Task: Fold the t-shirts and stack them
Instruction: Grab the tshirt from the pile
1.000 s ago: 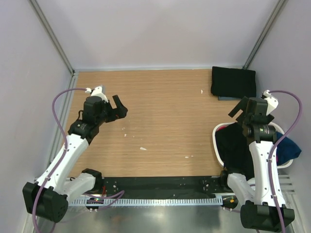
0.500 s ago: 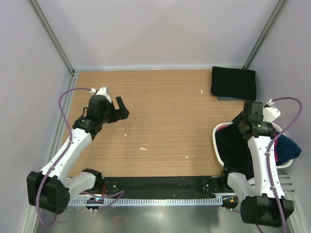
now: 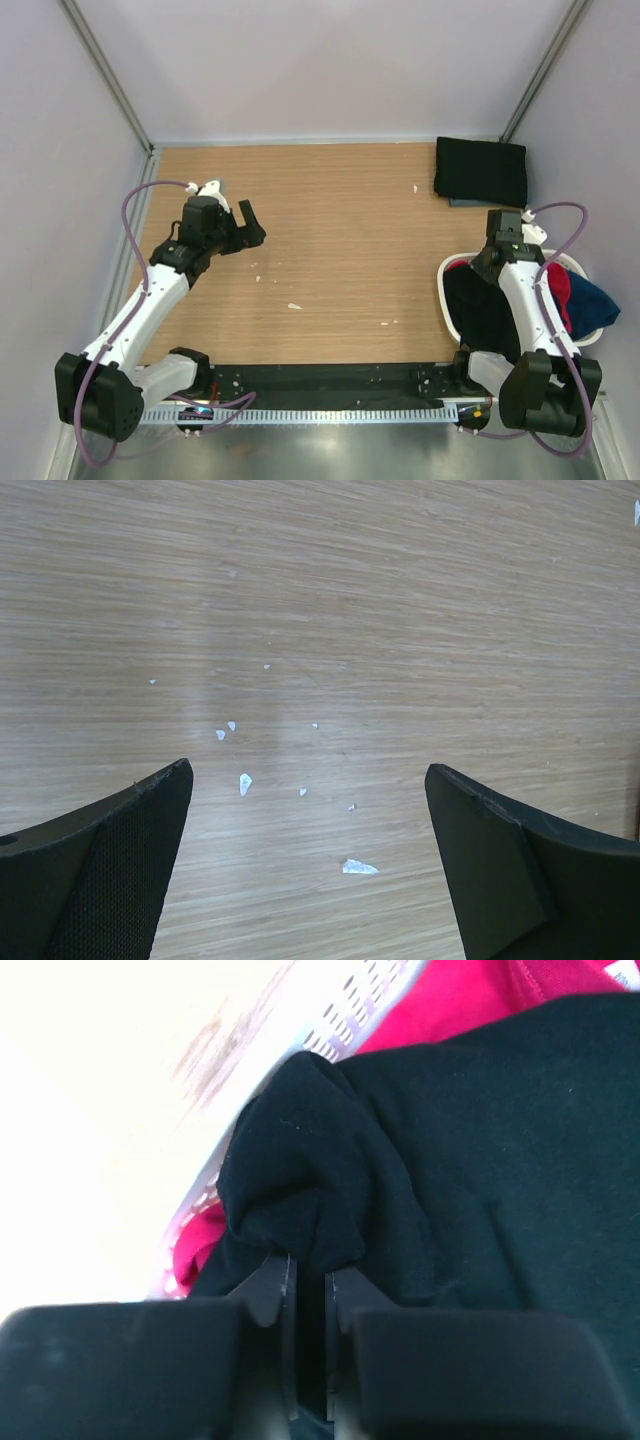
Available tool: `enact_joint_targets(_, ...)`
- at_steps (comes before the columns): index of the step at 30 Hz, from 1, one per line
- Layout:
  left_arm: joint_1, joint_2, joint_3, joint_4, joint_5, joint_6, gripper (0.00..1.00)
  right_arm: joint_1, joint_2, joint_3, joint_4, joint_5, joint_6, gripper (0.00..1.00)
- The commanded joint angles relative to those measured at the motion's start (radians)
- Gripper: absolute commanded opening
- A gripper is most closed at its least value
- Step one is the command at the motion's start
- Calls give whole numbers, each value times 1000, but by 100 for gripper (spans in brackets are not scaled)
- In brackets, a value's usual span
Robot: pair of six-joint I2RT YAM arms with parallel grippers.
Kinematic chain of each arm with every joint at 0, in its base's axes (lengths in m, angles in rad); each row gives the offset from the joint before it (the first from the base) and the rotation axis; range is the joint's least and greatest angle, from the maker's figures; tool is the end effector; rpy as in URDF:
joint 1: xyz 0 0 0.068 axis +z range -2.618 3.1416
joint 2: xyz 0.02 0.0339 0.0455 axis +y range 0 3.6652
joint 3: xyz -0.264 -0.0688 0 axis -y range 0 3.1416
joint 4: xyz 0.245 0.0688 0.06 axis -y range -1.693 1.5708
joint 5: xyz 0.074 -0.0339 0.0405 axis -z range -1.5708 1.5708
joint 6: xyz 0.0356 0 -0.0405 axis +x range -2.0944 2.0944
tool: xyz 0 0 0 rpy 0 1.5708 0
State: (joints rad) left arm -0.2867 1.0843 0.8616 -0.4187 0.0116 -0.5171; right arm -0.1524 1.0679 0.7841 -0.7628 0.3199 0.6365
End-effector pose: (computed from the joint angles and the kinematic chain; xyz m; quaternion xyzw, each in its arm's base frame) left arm 0.2268 -0.0673 0.2857 -0.1002 0.8883 -0.1801 0.4104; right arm 0.1947 -0.0412 0.2405 0.4045 0.8644 -0.0880 0.2852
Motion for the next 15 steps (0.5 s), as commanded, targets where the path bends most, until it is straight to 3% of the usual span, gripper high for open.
enact_joint_targets(1, 3, -7, 42, 8, -4, 17, 100, -3, -9, 101, -25, 41, -9, 1)
enact_joint_targets(5, 3, -7, 45, 1, -4, 22, 100, -1, -110, 340, -118, 59, -115, 1)
enact_joint_targets(8, 3, -6, 47, 3, -4, 23, 100, -1, -102, 649, -156, -31, -173, 1)
enact_joint_targets(12, 3, 3, 47, 3, 4, 22, 100, 1, 8, 895, -100, -307, -225, 1)
enact_joint_targets(13, 3, 8, 48, 3, 5, 22, 100, 5, 32, 932, -77, -452, -227, 1)
enact_joint_targets(15, 1, 9, 50, 0, 5, 26, 100, 51, 93, 1012, 20, -508, -213, 1)
